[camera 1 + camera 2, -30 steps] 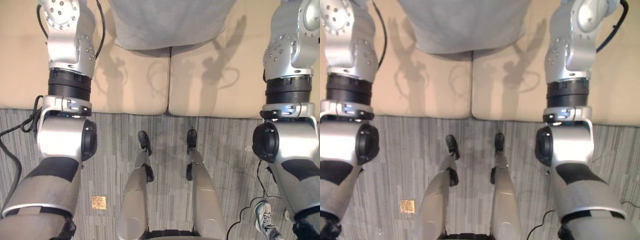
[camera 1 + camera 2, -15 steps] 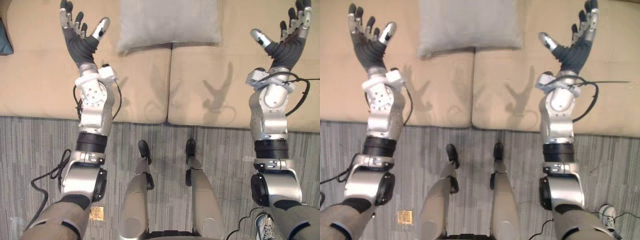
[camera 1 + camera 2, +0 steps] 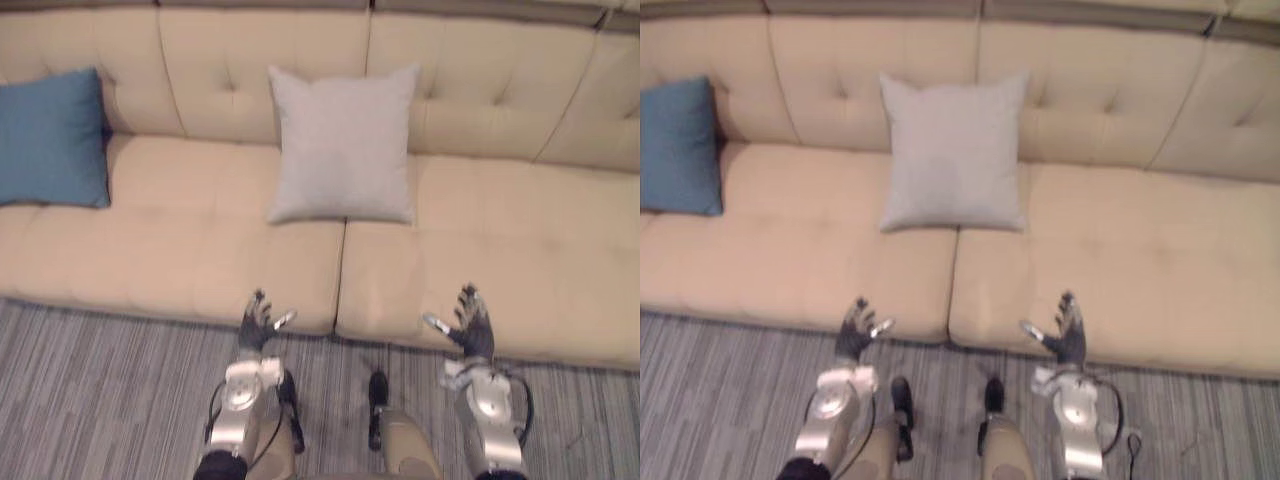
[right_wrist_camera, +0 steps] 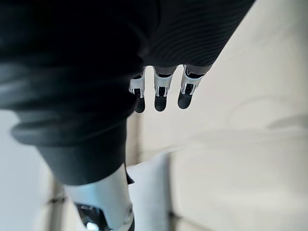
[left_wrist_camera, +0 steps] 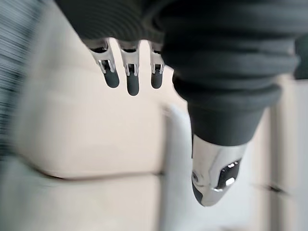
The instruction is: Pick up cushions and gather them together orderly.
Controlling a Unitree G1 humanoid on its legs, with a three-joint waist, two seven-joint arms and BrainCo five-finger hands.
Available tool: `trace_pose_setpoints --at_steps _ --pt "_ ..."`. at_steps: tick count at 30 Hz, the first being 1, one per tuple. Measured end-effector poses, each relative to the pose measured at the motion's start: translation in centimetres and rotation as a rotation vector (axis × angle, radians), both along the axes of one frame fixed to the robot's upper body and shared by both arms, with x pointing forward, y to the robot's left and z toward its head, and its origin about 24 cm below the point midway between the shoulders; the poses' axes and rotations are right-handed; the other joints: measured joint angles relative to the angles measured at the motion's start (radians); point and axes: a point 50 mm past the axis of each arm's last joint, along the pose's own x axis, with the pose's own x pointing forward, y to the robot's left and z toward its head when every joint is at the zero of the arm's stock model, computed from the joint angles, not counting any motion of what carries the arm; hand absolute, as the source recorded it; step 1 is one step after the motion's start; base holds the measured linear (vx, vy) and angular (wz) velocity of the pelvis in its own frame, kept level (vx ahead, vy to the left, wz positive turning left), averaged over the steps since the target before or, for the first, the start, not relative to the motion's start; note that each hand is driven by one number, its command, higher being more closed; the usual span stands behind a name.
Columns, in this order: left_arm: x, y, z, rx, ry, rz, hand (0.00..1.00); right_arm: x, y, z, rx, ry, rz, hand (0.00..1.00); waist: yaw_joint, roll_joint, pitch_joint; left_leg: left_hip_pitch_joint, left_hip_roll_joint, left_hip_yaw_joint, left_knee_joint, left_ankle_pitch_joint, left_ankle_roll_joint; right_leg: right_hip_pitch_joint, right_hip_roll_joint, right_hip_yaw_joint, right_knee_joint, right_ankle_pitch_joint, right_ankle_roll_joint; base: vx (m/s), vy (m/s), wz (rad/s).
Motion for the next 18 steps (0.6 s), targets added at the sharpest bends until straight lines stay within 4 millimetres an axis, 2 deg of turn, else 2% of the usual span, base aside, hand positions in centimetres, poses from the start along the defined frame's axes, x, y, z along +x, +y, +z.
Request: trace_pose_setpoints --at_steps 4,6,8,10,13,17,18 --pt "-3.8 0.8 -3.3 0.024 0.213 -0.001 0.0 -3.5 1.1 -4.3 0.08 0.223 -0.004 0.0 0.001 -0.009 -0.042 0.069 -0.004 0.001 -0.032 -0.002 -0.002 0.066 -0.006 -0.005 -0.024 -0.007 0.005 0.07 0.019 0.02" --pt "-5.2 0.9 -4.3 0.042 0.289 -0.024 0.0 -5.1 1.5 -5.9 0.107 0.325 -0.004 0.0 0.001 -0.01 -0.054 0.107 -0.01 0.002 -0.05 -0.002 -0.002 0.102 -0.008 -0.006 -0.034 -0.009 0.008 0.04 0.026 0.0" --pt "-5.7 1.1 -4.6 0.064 0.318 -0.035 0.0 -6.5 1.7 -7.0 0.129 0.406 -0.006 0.0 0.003 -0.012 -0.077 0.128 -0.017 0.004 -0.07 0.001 0.001 0.109 -0.011 -0.004 -0.046 -0.009 0.009 0.01 0.033 -0.03" --pt "-6.1 1.1 -4.9 0.079 0.341 -0.058 0.0 -7.0 1.7 -7.3 0.139 0.435 -0.008 0.0 0.004 -0.013 -0.082 0.149 -0.02 0.01 -0.076 0.002 0.002 0.127 -0.013 0.001 -0.046 -0.007 0.012 0.02 0.029 -0.08" --pt "-6.0 1.1 -5.0 0.081 0.346 -0.064 0.0 -6.8 1.6 -7.3 0.141 0.432 -0.011 0.0 0.005 -0.023 -0.08 0.171 -0.024 0.033 -0.074 0.001 0.002 0.136 -0.012 0.026 -0.035 -0.004 0.016 0.0 0.022 -0.19" --pt "-4.8 1.1 -4.6 0.105 0.322 -0.085 0.0 -4.5 2.2 -6.7 0.138 0.382 0.022 0.0 0.006 -0.05 -0.066 0.077 -0.01 0.049 0.061 -0.043 0.011 0.066 -0.015 0.051 0.022 0.0 0.022 -0.09 -0.01 -0.16" --pt "-4.4 0.8 -4.5 0.102 0.312 -0.091 0.0 -4.0 2.2 -6.6 0.137 0.372 0.025 0.0 0.01 -0.046 -0.067 0.05 0.011 0.048 0.085 -0.057 0.025 0.065 -0.009 0.055 0.0 0.019 0.05 -0.08 0.008 -0.11"
